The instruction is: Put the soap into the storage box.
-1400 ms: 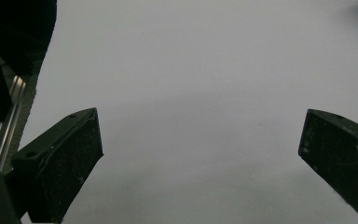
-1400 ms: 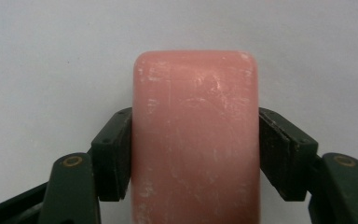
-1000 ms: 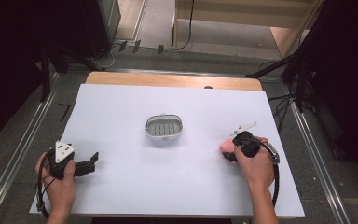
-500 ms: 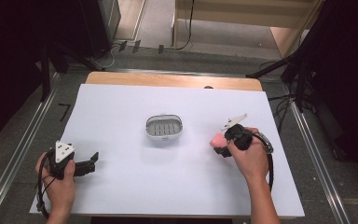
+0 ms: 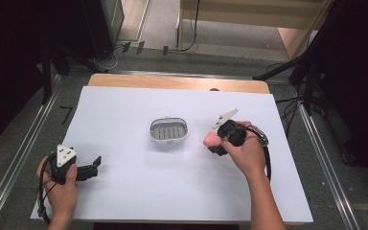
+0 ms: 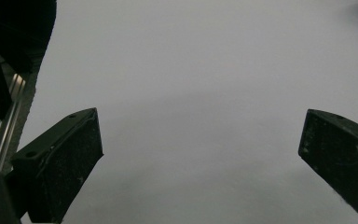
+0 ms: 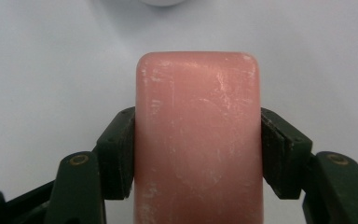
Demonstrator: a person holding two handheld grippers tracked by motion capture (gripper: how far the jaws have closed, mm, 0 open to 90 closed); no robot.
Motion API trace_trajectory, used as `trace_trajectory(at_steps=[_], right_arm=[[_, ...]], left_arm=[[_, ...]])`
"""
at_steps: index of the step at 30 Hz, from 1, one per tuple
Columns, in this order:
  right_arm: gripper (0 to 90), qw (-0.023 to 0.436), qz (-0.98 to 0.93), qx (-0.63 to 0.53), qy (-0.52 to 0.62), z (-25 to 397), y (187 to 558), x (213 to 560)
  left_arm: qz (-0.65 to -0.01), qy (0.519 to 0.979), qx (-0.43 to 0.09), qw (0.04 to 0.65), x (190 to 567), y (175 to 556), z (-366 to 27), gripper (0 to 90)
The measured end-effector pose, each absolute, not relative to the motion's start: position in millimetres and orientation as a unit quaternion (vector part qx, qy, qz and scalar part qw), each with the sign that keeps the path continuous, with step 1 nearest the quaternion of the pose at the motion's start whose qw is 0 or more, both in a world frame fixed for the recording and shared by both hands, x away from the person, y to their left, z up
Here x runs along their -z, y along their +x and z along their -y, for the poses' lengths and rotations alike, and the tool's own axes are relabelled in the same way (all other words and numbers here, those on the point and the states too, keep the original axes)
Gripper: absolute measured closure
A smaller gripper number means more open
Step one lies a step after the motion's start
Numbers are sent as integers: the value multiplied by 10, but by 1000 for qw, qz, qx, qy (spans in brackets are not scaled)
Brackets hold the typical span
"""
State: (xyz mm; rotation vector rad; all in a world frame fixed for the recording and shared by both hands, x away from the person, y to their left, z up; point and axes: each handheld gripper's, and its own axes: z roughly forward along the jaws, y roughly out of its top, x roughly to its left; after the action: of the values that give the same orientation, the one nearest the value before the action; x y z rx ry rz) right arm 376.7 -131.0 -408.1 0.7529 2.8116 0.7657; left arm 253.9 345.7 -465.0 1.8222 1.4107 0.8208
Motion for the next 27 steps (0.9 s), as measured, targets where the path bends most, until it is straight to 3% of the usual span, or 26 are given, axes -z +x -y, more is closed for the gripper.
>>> trace_trajectory(at_steps=[27], right_arm=[[388, 34, -950, -263, 166, 754, 3898, 3943]], left_arm=[[-542, 701, -315, 340, 4648, 2538, -3458, 1]])
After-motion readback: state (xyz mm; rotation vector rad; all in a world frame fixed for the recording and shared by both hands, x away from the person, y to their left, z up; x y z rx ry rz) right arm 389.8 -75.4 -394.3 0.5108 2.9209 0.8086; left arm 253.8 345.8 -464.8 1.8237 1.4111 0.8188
